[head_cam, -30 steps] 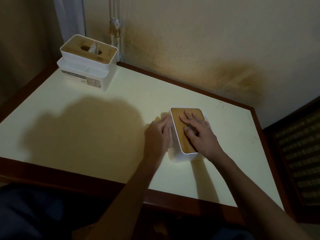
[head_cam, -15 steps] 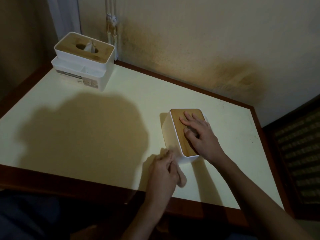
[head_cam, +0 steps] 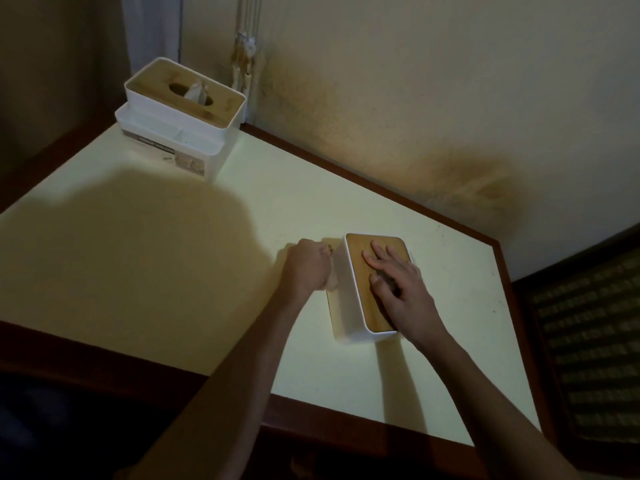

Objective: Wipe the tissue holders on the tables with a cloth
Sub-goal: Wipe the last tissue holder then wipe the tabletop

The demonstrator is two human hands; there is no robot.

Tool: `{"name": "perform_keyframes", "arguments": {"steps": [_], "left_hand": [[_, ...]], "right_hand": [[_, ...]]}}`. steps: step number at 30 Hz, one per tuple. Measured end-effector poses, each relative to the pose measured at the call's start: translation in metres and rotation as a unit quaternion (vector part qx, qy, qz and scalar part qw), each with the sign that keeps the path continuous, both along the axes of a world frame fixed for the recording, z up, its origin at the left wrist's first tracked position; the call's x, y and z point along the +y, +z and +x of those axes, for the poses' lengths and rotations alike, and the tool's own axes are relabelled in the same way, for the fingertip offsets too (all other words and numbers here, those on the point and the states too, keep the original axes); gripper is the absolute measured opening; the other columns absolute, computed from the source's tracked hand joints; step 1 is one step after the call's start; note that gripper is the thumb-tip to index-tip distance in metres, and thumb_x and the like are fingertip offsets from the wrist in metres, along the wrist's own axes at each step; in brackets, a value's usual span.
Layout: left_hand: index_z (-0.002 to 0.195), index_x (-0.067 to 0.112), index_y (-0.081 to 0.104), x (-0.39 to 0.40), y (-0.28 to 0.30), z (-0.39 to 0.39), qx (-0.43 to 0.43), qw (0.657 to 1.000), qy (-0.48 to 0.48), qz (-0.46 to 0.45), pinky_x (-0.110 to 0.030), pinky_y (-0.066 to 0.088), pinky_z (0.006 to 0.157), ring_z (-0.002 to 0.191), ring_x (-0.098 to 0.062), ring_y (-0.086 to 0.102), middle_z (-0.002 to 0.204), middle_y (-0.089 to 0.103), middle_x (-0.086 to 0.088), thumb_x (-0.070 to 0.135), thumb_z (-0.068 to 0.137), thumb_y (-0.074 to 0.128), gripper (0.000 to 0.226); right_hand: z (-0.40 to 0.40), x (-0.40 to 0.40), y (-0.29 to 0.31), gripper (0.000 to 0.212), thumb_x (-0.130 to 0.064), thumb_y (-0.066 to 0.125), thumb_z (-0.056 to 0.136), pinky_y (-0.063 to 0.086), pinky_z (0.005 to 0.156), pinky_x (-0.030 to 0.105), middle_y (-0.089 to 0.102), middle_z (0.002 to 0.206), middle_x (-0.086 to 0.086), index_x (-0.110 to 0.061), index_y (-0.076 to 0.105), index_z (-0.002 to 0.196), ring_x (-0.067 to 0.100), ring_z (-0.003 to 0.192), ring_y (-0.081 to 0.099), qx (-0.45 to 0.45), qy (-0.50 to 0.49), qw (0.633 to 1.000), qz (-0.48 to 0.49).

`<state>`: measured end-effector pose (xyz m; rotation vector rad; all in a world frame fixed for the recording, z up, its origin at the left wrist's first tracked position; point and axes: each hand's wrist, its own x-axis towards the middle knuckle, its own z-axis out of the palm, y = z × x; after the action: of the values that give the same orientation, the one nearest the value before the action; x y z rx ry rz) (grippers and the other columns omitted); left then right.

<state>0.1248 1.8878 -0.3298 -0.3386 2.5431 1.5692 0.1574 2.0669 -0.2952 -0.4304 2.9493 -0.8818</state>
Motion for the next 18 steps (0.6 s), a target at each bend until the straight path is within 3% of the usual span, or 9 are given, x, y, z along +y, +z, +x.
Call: {"name": "perform_keyframes", "arguments": {"steps": [2, 5, 9, 13, 16, 18], "left_hand": [[0.089, 0.007, 0.069, 0.004, 0.0, 0.018, 0.02, 1.0, 0.011, -0.004, -0.022, 0.037, 0.067, 0.088, -0.023, 0.063, 0.101, 0.07, -0.015, 0.011, 0.093, 0.048, 0.022], [0.092, 0.007, 0.068, 0.015, -0.004, 0.059, 0.022, 1.0, 0.011, 0.0, -0.019, 0.034, 0.065, 0.09, -0.024, 0.065, 0.1, 0.071, -0.012, 0.012, 0.094, 0.049, 0.02], [0.114, 0.006, 0.067, 0.02, -0.002, 0.114, -0.007, 0.99, 0.004, 0.14, -0.006, 0.042, 0.077, 0.098, -0.004, 0.062, 0.113, 0.068, 0.0, 0.007, 0.092, 0.055, 0.025], [0.116, 0.018, 0.067, 0.0, -0.004, 0.129, 0.008, 0.961, 0.047, 0.271, 0.0, 0.042, 0.073, 0.089, 0.022, 0.057, 0.11, 0.063, 0.018, 0.001, 0.091, 0.056, 0.032], [0.109, 0.029, 0.069, -0.013, -0.005, 0.123, 0.021, 0.947, 0.076, 0.312, -0.003, 0.045, 0.069, 0.09, 0.019, 0.059, 0.103, 0.065, 0.025, 0.005, 0.093, 0.056, 0.031], [0.104, 0.033, 0.07, -0.021, -0.004, 0.118, 0.012, 0.935, 0.103, 0.339, -0.013, 0.052, 0.073, 0.091, 0.009, 0.064, 0.098, 0.069, 0.021, 0.01, 0.092, 0.058, 0.028]], "right_hand": [[-0.001, 0.0, 0.001, 0.041, -0.039, 0.041, 0.092, 0.013, 0.118, 0.037, 0.034, 0.15, -0.021, -0.042, 0.047, 0.133, 0.002, 0.143, 0.02, 0.003, -0.004, 1.0, 0.003], [-0.001, -0.001, 0.001, 0.042, -0.039, 0.042, 0.092, 0.014, 0.118, 0.035, 0.035, 0.149, -0.021, -0.04, 0.049, 0.133, 0.001, 0.142, 0.021, 0.004, -0.008, 1.0, 0.004], [-0.001, 0.0, 0.0, 0.04, -0.038, 0.043, 0.091, 0.015, 0.116, 0.033, 0.033, 0.144, -0.031, -0.045, 0.047, 0.131, -0.002, 0.141, 0.021, 0.008, -0.007, 1.0, -0.002], [0.0, -0.003, -0.003, 0.039, -0.039, 0.042, 0.092, 0.016, 0.114, 0.03, 0.032, 0.143, -0.032, -0.047, 0.047, 0.13, -0.006, 0.139, 0.021, 0.016, -0.009, 1.0, 0.004], [0.003, -0.004, -0.001, 0.039, -0.041, 0.041, 0.092, 0.016, 0.116, 0.033, 0.033, 0.145, -0.028, -0.047, 0.046, 0.131, -0.005, 0.139, 0.021, 0.016, -0.012, 1.0, 0.003], [0.005, -0.003, -0.001, 0.042, -0.042, 0.037, 0.094, 0.014, 0.117, 0.037, 0.027, 0.151, -0.024, -0.042, 0.043, 0.137, -0.001, 0.141, 0.021, 0.025, 0.0, 0.999, 0.029]]}}
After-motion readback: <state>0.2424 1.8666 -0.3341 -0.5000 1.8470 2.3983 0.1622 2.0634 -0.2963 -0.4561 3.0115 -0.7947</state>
